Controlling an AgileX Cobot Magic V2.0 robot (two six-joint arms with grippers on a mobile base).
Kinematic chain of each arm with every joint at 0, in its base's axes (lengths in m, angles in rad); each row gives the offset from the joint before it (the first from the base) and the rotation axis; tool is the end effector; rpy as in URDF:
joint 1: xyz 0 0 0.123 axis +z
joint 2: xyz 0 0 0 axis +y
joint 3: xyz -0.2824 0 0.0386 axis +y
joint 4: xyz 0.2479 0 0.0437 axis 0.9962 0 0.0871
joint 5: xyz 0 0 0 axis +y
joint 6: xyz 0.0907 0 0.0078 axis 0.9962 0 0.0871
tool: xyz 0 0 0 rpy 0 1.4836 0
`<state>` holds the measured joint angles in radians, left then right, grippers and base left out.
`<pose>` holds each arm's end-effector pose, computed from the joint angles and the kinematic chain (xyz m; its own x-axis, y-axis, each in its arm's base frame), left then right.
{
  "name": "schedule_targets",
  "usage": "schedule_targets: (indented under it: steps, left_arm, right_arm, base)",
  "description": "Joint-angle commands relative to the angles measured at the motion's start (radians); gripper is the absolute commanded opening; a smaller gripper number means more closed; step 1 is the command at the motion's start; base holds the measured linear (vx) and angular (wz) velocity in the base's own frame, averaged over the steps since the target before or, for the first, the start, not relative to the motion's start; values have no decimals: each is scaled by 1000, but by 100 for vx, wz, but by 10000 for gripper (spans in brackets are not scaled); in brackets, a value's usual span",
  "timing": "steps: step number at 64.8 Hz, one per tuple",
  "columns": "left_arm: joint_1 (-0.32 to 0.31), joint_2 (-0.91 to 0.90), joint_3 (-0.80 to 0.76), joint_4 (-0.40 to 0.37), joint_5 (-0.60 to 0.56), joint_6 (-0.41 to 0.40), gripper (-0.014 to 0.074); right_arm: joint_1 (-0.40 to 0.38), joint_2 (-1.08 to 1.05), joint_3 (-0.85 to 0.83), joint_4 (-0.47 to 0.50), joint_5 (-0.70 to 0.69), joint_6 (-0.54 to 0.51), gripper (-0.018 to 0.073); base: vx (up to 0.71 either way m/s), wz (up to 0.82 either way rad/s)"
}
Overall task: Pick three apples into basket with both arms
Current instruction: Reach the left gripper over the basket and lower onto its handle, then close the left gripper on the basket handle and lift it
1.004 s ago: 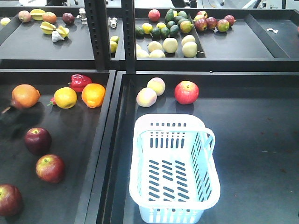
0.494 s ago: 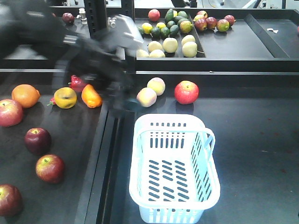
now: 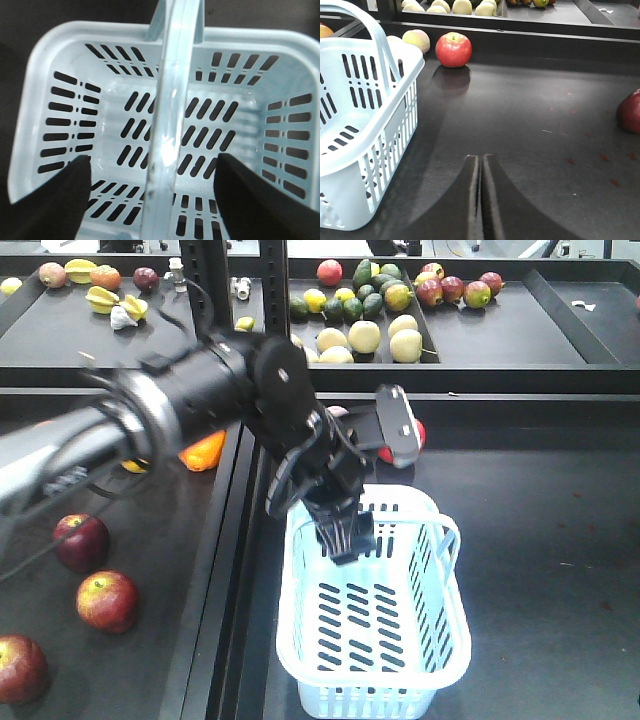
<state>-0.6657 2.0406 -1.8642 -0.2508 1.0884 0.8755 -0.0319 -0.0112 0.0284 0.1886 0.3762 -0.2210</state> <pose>0.3407 -0.2930 0.2752 -0.0642 0.9024 -0.4260 0.9838 0.1289 0.1248 0.0527 0.0046 0.1709 -0.2937 -0.0358 -0.9552 -0.0473 0.9986 -0.0229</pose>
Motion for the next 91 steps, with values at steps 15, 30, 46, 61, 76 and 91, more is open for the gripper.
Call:
schedule_targets:
  steps: [15, 30, 46, 61, 76, 91]
  left_arm:
    - [-20, -3, -32, -1, -75, -4, 435]
    - [-33, -3, -100, -9, -60, -4, 335]
    - [-35, -18, -158, -41, 78, -8, -10]
    - [-35, -100, -160, -60, 144, -9, -9]
    - [-35, -263, -159, -14, 164, -84, -8]
    - [-34, -394, -159, 49, 164, -156, -8]
  right_arm:
    - [0, -13, 3, 3, -68, -1, -4]
    - [0, -13, 3, 3, -68, -1, -4]
    - [0, -13, 3, 3, -68, -1, -4]
    - [0, -13, 3, 3, -68, -1, -4]
    - [0, -13, 3, 3, -68, -1, -4]
    - [0, -13, 3, 3, -68, -1, -4]
  base:
    - [0, 0]
    - [0, 0]
    - [0, 0]
    - [0, 0]
    - [0, 0]
    - [0, 0]
